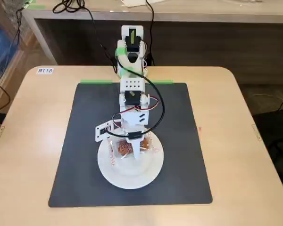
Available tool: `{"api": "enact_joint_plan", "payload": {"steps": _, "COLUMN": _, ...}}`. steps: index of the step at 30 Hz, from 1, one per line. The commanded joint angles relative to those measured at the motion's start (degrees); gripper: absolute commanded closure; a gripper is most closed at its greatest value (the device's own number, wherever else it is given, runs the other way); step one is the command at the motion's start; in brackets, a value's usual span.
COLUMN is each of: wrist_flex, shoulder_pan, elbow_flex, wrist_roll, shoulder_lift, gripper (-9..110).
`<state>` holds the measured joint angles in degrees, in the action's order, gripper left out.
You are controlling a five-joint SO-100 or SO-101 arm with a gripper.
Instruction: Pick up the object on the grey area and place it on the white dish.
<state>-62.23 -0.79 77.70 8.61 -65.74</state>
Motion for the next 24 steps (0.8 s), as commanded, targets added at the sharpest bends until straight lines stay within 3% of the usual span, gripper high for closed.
{"api": "enact_joint_plan", "payload": {"steps": 1, "wrist_flex": -2.99, "shoulder_pan": -0.88, "elbow_flex": -2.46, "wrist_roll": 0.88, "shoulder_lift": -3.87, "gripper": 61}}
{"api": "enact_joint_plan", "payload": {"steps": 7, "wrist_flex": -5.27, "shoulder_pan": -1.32, "elbow_flex": -2.46, "wrist_roll": 2.02, "shoulder_lift": -8.88, "gripper": 54}}
{"api": "enact_joint_plan", "payload": {"steps": 13, "wrist_flex": -5.8, "shoulder_pan": -2.02, "elbow_flex": -1.85, "wrist_roll": 1.93, "shoulder_lift": -18.19, "gripper": 55}}
{"api": "enact_joint_plan", "payload": {"steps": 16, "wrist_flex": -7.29, "shoulder_pan": -2.55, "elbow_flex": -1.32, "wrist_roll": 0.88, "shoulder_lift": -24.96, "gripper": 67}}
{"api": "enact_joint_plan", "payload": {"steps": 18, "wrist_flex": -7.56, "shoulder_pan": -3.34, "elbow_flex": 1.67, "wrist_roll": -1.23, "shoulder_lift": -31.2, "gripper": 89}}
{"api": "enact_joint_plan", "payload": {"steps": 20, "wrist_flex": -6.42, "shoulder_pan": -3.87, "elbow_flex": 7.91, "wrist_roll": -1.67, "shoulder_lift": -39.46, "gripper": 101}}
{"api": "enact_joint_plan", "payload": {"steps": 24, "wrist_flex": -1.58, "shoulder_pan": -4.31, "elbow_flex": 25.14, "wrist_roll": -1.85, "shoulder_lift": -60.38, "gripper": 101}}
